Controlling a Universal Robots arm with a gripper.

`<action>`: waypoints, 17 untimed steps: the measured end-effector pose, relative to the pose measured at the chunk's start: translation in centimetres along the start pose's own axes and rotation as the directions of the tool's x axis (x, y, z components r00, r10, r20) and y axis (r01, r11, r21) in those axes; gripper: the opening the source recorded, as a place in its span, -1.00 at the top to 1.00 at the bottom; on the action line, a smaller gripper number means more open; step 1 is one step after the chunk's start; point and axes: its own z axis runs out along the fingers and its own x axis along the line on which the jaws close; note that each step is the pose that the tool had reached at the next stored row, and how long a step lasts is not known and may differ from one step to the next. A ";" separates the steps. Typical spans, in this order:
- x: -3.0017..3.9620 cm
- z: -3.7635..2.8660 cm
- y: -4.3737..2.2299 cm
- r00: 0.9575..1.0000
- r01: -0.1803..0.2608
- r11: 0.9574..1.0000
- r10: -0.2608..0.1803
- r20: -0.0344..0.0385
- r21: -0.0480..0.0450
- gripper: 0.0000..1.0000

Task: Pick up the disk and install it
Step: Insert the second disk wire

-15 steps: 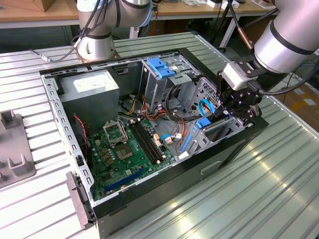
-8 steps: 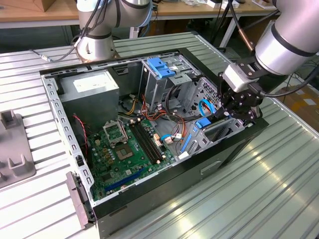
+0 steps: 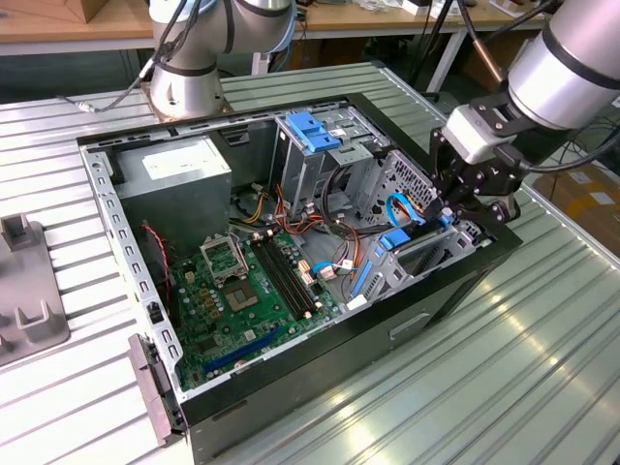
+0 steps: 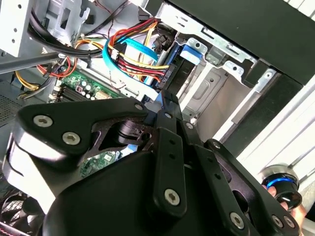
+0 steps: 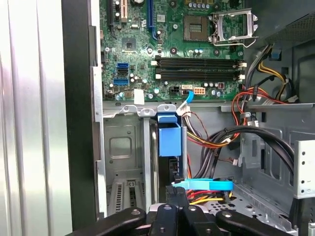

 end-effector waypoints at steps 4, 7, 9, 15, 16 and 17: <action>-0.10 -0.55 -0.45 1.000 0.000 1.000 0.000 0.000 0.000 0.80; -0.18 -0.92 -1.04 1.000 0.000 1.000 0.000 0.000 -0.002 0.80; -0.22 -1.08 -1.36 1.000 -0.001 1.000 0.001 0.000 -0.003 0.80; -0.27 -1.28 -1.82 1.000 -0.001 1.000 0.001 0.000 -0.004 0.80; -0.27 -1.28 -1.82 1.000 -0.001 1.000 0.001 0.000 -0.004 0.80; -0.27 -1.28 -1.82 1.000 -0.001 1.000 0.001 0.000 -0.004 0.80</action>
